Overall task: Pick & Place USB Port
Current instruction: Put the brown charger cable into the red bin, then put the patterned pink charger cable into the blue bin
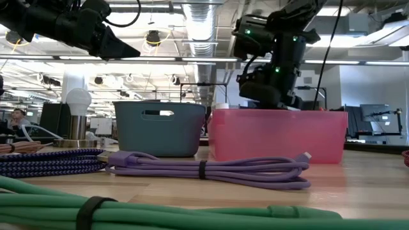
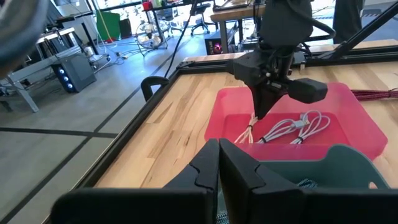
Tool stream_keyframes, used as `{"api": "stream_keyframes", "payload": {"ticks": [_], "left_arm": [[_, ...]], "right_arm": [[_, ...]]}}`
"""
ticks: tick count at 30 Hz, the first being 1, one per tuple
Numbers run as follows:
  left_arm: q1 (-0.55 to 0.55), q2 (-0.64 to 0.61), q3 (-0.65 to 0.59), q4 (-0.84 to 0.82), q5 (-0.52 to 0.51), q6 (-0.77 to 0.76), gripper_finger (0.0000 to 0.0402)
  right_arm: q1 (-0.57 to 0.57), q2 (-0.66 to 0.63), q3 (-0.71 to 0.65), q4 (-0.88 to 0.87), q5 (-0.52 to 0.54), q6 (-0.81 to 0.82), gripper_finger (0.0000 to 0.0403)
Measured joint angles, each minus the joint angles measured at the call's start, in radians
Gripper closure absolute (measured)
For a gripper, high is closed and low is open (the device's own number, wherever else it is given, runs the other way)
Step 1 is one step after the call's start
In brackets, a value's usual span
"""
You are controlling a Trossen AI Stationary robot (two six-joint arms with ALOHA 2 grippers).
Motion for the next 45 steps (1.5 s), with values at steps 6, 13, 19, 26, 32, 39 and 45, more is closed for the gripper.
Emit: {"api": "stream_keyframes", "payload": {"ticks": [6, 13, 19, 26, 32, 39, 45], "left_arm": [[0.0, 0.0, 0.0, 0.0, 0.0, 0.0, 0.0389], [0.0, 0.0, 0.0, 0.0, 0.0, 0.0, 0.0389], [0.0, 0.0, 0.0, 0.0, 0.0, -0.002, 0.0389], [0.0, 0.0, 0.0, 0.004, 0.0, -0.001, 0.0389], [0.0, 0.0, 0.0, 0.007, 0.0, 0.0, 0.0389], [0.0, 0.0, 0.0, 0.029, 0.0, 0.044, 0.0389], [0.0, 0.0, 0.0, 0.03, 0.0, 0.047, 0.0389]], "right_arm": [[0.002, -0.027, 0.041, -0.03, 0.002, -0.037, 0.035], [0.01, -0.027, 0.167, -0.156, -0.041, -0.1, 0.0303], [0.051, -0.027, 0.286, -0.347, -0.078, -0.155, 0.0297], [0.122, -0.027, 0.37, -0.512, -0.076, -0.251, 0.0309], [0.157, -0.027, 0.392, -0.697, -0.077, -0.2, 0.0327], [0.18, -0.046, 0.394, -0.804, -0.075, -0.164, 0.0335], [0.188, -0.145, 0.393, -0.784, 0.051, -0.211, 0.0336]]}}
